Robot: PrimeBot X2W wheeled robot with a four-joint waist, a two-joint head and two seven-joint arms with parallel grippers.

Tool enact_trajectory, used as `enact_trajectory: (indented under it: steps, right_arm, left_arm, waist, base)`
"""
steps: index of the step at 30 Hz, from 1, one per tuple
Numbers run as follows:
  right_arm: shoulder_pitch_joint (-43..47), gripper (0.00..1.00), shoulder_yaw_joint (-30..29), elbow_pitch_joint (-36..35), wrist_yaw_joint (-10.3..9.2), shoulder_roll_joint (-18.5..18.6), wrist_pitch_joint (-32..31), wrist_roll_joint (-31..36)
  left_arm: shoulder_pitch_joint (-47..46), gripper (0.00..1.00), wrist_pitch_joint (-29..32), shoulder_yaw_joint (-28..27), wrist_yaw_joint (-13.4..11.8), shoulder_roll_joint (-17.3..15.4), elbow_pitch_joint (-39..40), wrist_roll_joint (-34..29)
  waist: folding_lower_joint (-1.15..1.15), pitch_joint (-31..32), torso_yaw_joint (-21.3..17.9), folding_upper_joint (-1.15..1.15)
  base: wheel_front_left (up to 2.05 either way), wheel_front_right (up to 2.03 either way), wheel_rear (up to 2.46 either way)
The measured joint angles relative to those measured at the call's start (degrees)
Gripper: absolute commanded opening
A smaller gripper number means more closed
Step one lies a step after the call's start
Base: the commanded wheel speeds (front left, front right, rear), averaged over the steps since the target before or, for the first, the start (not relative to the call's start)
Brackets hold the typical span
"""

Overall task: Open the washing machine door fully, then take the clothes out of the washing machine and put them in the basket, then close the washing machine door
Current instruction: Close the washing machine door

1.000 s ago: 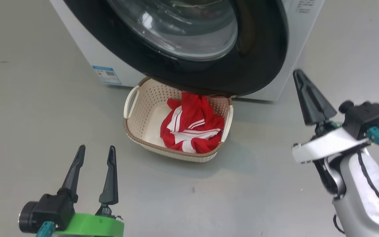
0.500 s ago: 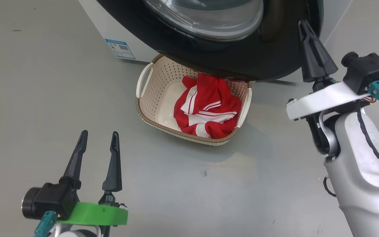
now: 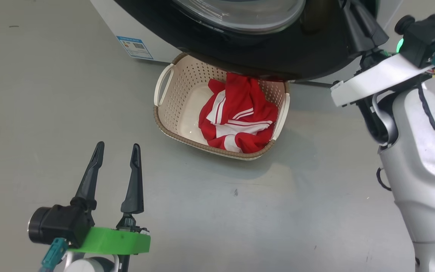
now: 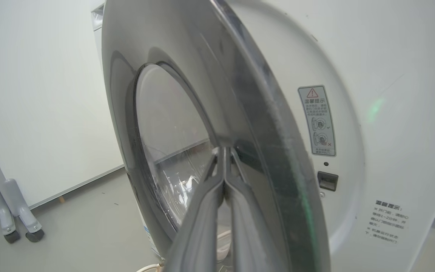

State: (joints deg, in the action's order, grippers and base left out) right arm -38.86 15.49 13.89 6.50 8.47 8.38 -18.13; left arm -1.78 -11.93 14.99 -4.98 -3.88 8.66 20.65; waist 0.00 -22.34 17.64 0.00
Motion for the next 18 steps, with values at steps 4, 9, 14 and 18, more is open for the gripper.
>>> enact_trajectory:
  steps: [4,9,14,18]
  right_arm:
    - [-2.6,0.0,0.0,1.8,0.23,1.2,-0.3,0.1]
    - [-5.4,0.0,-0.2,4.6,0.48,2.9,-0.6,0.4]
    - [-8.4,0.0,-0.2,7.1,0.48,3.8,-0.6,0.6]
    - [-10.3,0.0,-0.4,9.5,0.48,4.6,-0.8,0.6]
  left_arm:
    - [-0.3,1.0,0.0,0.5,0.2,0.2,-0.1,0.0]
    - [-1.0,1.0,-0.3,1.6,0.3,0.4,-0.9,-0.1]
    - [-1.5,1.0,-0.4,2.1,0.3,0.6,-1.0,-0.1]
    - [-1.8,1.0,-0.5,2.5,0.7,0.7,-1.5,-0.3]
  waist:
    - [0.0,-0.6,0.2,0.0]
    - [0.0,-1.0,0.7,0.0]
    - [0.0,-1.5,1.6,0.0]
    - [0.0,-1.7,2.5,0.0]
  base:
    - [0.0,0.0,0.0]
    - [0.0,0.0,0.0]
    - [0.0,0.0,0.0]
    - [0.0,0.0,0.0]
